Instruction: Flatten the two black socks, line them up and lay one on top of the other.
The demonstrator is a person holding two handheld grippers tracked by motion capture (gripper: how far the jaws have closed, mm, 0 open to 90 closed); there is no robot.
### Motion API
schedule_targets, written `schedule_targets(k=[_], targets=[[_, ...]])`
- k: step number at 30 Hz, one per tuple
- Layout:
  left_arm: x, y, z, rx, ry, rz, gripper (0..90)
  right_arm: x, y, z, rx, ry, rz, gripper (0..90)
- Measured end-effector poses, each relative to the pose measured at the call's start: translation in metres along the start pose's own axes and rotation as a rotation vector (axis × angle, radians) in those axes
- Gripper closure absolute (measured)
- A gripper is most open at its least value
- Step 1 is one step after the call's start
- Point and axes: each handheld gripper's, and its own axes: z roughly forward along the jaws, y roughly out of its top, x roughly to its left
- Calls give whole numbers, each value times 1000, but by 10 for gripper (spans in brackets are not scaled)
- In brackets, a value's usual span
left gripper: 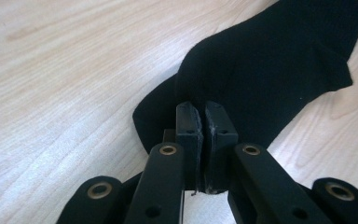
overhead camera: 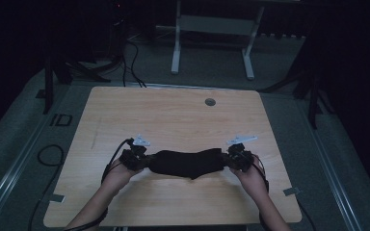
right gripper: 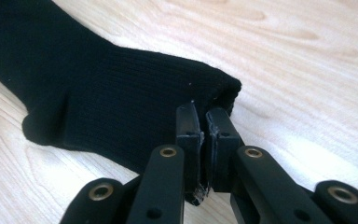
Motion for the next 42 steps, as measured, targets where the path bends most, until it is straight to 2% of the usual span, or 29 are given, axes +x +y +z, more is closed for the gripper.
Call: schedule_targets(k=[12, 15, 21, 27, 30, 35, 42], targets=[[7, -8, 25, 52, 8, -14, 859, -4, -12, 21, 65, -10, 4, 841], [8, -8, 28, 57, 7, -14, 859, -6, -13, 21, 57, -8, 12, 841], [9, -5, 29, 37, 24, -15, 857, -10, -11, 24, 57, -14, 14, 840], [7, 5, 15, -2, 53, 4, 857, -12, -8, 24, 62, -16, 15, 838], [10, 8, 16, 8, 67, 1, 856, -11, -8, 25, 62, -14, 13, 835], [12, 5, 27, 51, 46, -11, 857, -10, -9, 25, 58, -19, 11, 834], [14, 1, 31, 67, 48, -13, 854, -9, -9, 25, 59, -26, 7, 831]])
